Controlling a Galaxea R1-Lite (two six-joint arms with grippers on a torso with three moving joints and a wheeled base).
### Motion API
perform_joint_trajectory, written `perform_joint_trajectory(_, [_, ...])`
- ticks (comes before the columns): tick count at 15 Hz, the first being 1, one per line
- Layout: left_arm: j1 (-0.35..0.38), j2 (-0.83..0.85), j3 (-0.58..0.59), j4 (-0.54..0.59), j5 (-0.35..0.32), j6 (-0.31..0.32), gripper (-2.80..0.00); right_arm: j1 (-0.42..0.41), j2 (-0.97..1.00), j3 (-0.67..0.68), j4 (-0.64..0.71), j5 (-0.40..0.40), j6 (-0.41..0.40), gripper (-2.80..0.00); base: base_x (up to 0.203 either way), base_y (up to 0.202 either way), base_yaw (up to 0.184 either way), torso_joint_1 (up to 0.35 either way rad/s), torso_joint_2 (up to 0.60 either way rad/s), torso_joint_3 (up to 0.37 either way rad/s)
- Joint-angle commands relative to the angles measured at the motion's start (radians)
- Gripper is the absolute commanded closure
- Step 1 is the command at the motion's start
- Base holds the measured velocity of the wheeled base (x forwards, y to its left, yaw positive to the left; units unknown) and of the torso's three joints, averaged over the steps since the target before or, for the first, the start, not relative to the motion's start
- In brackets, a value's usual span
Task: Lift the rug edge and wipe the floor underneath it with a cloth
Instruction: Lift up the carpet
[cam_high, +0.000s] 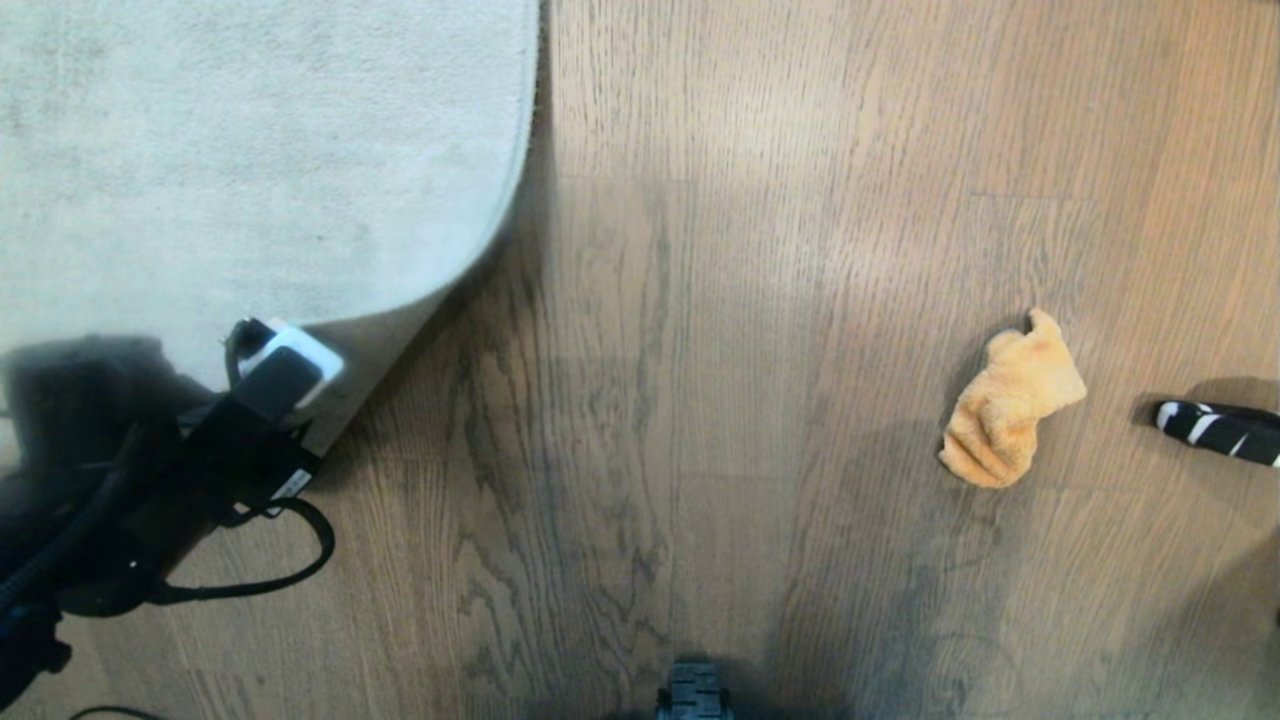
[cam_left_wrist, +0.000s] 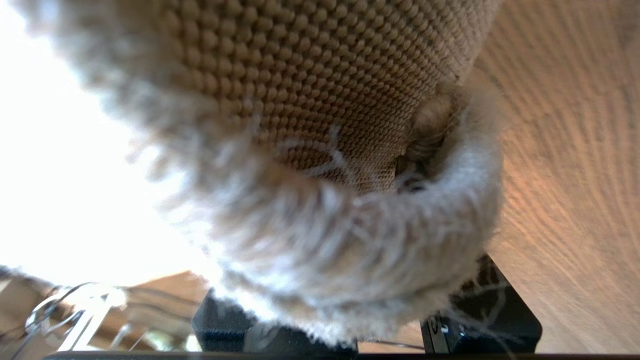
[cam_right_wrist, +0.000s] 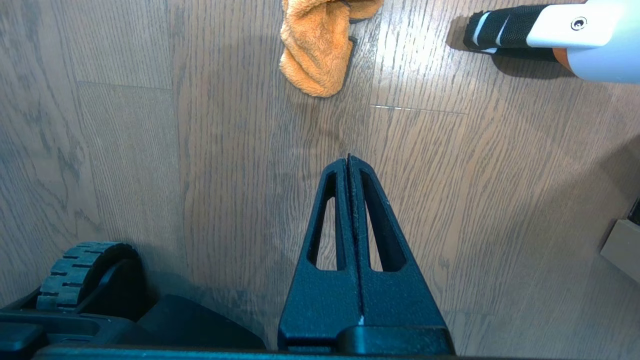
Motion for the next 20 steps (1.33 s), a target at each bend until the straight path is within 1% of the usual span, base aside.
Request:
perform_joint_trajectory(1, [0.023, 0.013, 0.014, -0.004, -0.05, -0.019, 0.0, 0.0, 0.0, 0.0, -0.001, 0.0, -0.001, 0.0, 0.0, 0.0, 0.0, 0.0, 0.0, 0.0])
perform_joint_trajectory(2, [0.025, 0.017, 0.016, -0.004, -0.056, -0.033, 0.0, 0.0, 0.0, 0.0, -0.001, 0.0, -0.001, 0.0, 0.0, 0.0, 0.0, 0.0, 0.0, 0.0])
perform_joint_trajectory(4, [0.028, 0.014, 0.01, -0.006, -0.058, -0.031, 0.0, 0.0, 0.0, 0.0, -0.001, 0.0, -0.001, 0.0, 0.0, 0.0, 0.0, 0.0, 0.0, 0.0])
perform_joint_trajectory(6, [0.044, 0.003, -0.006, -0.011, -0.057, -0.015, 0.0, 0.0, 0.0, 0.0, -0.001, 0.0, -0.001, 0.0, 0.0, 0.0, 0.0, 0.0, 0.0, 0.0])
perform_joint_trajectory(9, [0.066, -0.027, -0.038, -0.056, -0.055, 0.033, 0.0, 0.0, 0.0, 0.0, -0.001, 0.0, -0.001, 0.0, 0.0, 0.0, 0.0, 0.0, 0.0, 0.0])
perform_joint_trajectory(14, [0.094, -0.096, -0.09, -0.069, -0.053, 0.046, 0.0, 0.0, 0.0, 0.0, -0.001, 0.0, -0.001, 0.0, 0.0, 0.0, 0.0, 0.0, 0.0, 0.0])
perform_joint_trajectory(20, [0.15, -0.186, -0.16, -0.058, -0.054, 0.174, 0.0, 0.0, 0.0, 0.0, -0.001, 0.0, -0.001, 0.0, 0.0, 0.0, 0.0, 0.0, 0.0, 0.0])
